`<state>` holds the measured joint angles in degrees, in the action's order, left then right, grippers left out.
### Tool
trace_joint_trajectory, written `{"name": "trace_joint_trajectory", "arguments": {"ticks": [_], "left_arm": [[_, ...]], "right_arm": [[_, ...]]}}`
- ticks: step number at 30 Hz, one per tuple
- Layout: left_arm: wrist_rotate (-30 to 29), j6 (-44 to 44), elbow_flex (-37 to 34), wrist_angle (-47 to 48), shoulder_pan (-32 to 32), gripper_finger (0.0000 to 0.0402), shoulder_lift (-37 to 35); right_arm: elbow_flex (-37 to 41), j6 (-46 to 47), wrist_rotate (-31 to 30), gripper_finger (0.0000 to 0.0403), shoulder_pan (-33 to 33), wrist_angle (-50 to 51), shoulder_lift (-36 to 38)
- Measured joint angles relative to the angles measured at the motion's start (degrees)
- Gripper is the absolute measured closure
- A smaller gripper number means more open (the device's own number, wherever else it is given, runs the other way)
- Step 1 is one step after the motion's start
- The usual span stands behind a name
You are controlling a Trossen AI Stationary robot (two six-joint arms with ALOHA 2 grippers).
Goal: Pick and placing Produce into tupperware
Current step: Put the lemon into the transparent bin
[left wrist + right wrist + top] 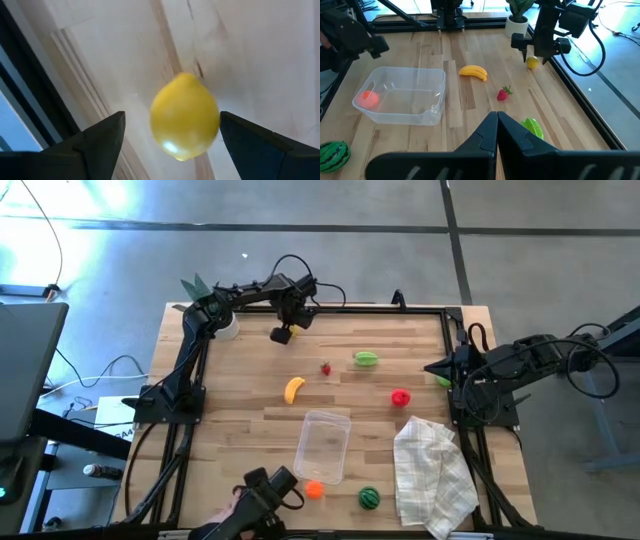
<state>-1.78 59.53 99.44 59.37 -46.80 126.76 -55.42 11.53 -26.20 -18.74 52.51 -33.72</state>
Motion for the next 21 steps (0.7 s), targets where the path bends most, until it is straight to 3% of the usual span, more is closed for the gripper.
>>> {"name": "trace_joint_trajectory", "arguments": {"ticks": [14,21], "left_arm": [[3.3,0.4,0.0,0.4,0.0,0.017,0.0],[3.3,0.2,0.0,0.2,0.0,0.0187,0.0]], "right_arm": [[0.0,0.0,0.0,0.0403,0.0,0.0,0.0],[0.0,0.0,0.0,0.0403,0.0,0.0,0.0]]}}
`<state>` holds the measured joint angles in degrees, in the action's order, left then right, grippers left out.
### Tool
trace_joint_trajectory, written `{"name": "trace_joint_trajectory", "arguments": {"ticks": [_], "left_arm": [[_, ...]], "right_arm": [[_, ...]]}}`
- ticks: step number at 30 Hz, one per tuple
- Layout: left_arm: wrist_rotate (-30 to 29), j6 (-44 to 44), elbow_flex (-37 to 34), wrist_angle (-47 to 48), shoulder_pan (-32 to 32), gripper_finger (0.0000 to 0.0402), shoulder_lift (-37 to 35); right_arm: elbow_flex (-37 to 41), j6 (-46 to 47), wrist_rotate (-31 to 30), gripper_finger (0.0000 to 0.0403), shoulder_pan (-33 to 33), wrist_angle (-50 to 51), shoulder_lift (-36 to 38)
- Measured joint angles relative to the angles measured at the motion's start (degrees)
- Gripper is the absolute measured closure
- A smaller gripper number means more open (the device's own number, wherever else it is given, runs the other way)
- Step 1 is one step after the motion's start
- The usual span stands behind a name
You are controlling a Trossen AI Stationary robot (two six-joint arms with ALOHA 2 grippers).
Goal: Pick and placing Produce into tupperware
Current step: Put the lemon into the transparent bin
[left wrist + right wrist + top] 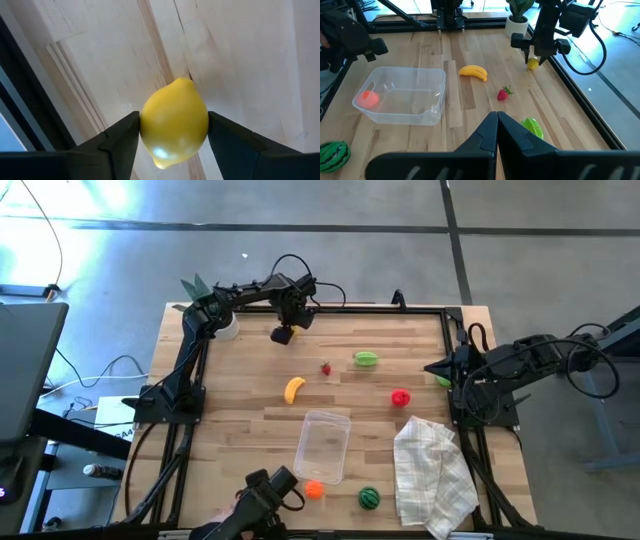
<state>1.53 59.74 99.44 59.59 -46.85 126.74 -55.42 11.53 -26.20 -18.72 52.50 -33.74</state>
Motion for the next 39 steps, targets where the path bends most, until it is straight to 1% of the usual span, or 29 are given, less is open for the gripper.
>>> {"name": "trace_joint_trajectory", "arguments": {"ticks": [6,14,18,24,28,34,39], "left_arm": [[0.0,0.0,0.0,0.0,0.0,0.0186,0.0],[0.0,-0.1,0.0,-0.1,0.0,0.02,-0.1],[0.4,-0.1,0.0,1.2,0.0,0.02,-0.1],[6.4,-0.1,0.2,3.8,0.0,0.0199,-0.1],[8.4,0.0,2.3,7.1,0.0,0.0203,-0.1],[13.1,-0.3,8.8,15.6,0.0,0.0199,-0.2],[20.2,-2.0,16.2,24.2,0.0,0.0198,-0.2]], "right_arm": [[0.0,0.0,0.0,0.0403,0.0,0.0,0.0],[0.0,0.0,0.0,0.0403,0.0,0.0,0.0],[0.0,0.0,0.0,0.0403,0.0,0.0,0.0],[0.0,0.0,0.0,0.0403,0.0,0.0,0.0],[0.0,0.0,0.0,0.0403,0.0,0.0,0.0],[0.0,0.0,0.0,0.0403,0.0,0.0,0.0],[0.0,0.0,0.0,0.0403,0.0,0.0,0.0]]}}
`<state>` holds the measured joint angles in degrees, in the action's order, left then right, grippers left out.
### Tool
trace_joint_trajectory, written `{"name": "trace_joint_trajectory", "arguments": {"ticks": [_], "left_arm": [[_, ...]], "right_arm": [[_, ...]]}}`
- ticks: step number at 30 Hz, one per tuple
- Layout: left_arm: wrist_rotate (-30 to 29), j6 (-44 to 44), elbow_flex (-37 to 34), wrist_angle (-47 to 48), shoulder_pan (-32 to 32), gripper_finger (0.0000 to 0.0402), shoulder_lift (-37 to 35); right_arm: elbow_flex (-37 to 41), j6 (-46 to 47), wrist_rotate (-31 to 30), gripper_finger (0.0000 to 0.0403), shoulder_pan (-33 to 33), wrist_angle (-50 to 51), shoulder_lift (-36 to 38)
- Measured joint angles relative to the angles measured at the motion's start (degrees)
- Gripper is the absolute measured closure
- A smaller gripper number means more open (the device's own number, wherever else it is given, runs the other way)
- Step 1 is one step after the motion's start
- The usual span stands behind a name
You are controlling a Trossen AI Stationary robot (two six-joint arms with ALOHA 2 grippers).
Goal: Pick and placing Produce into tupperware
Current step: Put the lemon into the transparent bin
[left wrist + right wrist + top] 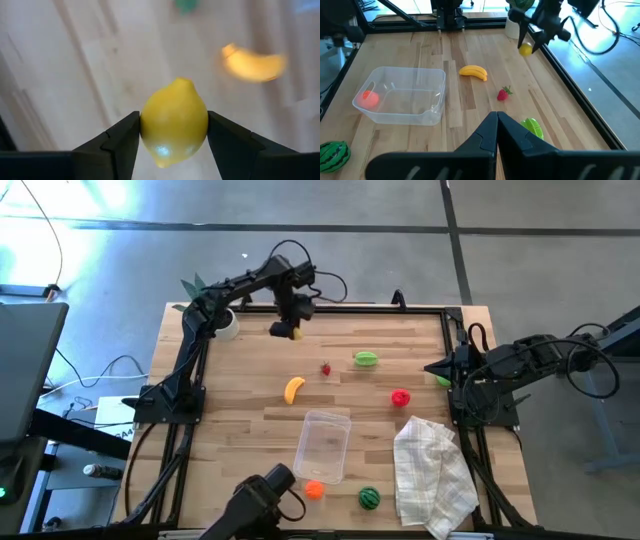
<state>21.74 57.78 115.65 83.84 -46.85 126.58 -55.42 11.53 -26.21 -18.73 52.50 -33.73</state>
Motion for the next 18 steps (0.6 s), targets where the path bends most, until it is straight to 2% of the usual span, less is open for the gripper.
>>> {"name": "trace_joint_trajectory", "arguments": {"ticks": [4,10,18], "left_arm": [[7.5,-1.3,6.7,6.5,0.1,0.0204,-0.1],[17.3,-7.3,14.0,6.0,1.8,0.02,-2.6],[17.0,-13.6,19.2,6.0,10.3,0.0198,-8.3]], "right_arm": [[0.0,0.0,0.0,0.0403,0.0,0.0,0.0],[0.0,0.0,0.0,0.0403,0.0,0.0,0.0],[0.0,0.0,0.0,0.0403,0.0,0.0,0.0]]}}
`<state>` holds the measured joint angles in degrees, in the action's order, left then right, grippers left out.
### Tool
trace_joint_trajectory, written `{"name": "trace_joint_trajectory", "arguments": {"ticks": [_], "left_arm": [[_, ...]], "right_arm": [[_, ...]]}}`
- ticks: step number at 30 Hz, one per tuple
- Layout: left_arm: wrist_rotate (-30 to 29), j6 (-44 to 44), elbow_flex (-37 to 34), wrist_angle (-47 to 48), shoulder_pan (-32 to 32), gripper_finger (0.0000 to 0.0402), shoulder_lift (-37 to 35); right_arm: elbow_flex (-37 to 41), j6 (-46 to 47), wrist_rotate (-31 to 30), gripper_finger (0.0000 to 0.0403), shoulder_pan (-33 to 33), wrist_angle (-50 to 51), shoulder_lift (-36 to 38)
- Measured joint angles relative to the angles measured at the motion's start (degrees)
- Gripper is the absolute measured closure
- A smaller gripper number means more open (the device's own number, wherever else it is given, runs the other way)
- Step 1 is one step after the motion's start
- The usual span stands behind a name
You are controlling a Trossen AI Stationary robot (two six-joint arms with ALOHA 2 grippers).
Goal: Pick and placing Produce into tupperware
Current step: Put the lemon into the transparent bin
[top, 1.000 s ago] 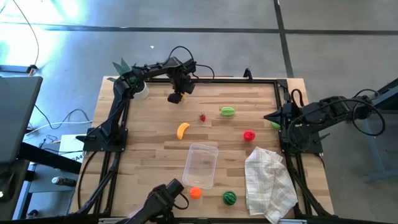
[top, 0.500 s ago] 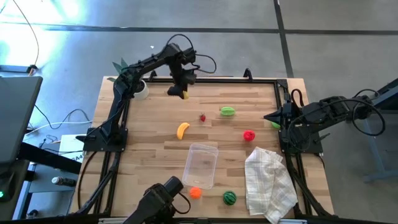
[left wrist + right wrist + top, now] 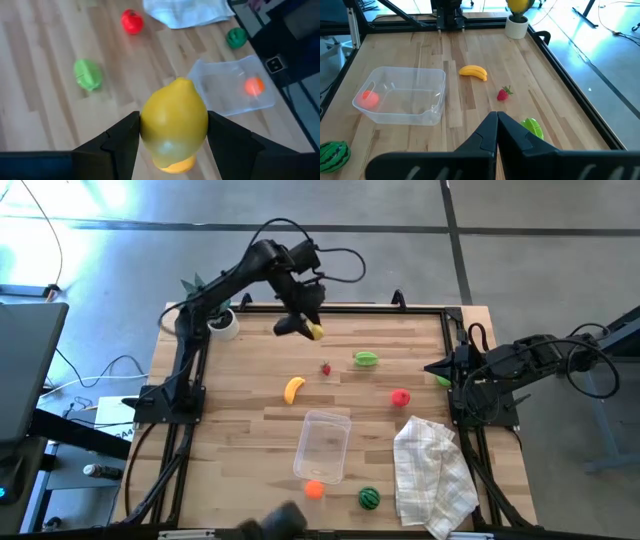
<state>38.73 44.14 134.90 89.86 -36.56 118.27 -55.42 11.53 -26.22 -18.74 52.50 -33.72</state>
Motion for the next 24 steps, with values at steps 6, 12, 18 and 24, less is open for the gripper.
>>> {"name": "trace_joint_trajectory", "arguments": {"ticks": [6,12,18,24], "left_arm": [[-10.0,-6.1,-0.3,0.2,9.2,0.0198,-4.7],[-20.4,-14.4,-0.3,0.2,18.4,0.0197,-9.1],[-29.7,-19.3,-0.3,0.2,26.6,0.0197,-10.7],[-32.2,-17.4,-0.7,-0.5,32.5,0.0197,-6.4]], "right_arm": [[0.0,0.0,0.0,0.0403,0.0,0.0,0.0],[0.0,0.0,0.0,0.0403,0.0,0.0,0.0],[0.0,0.0,0.0,0.0403,0.0,0.0,0.0],[0.0,0.0,0.0,0.0403,0.0,0.0,0.0]]}}
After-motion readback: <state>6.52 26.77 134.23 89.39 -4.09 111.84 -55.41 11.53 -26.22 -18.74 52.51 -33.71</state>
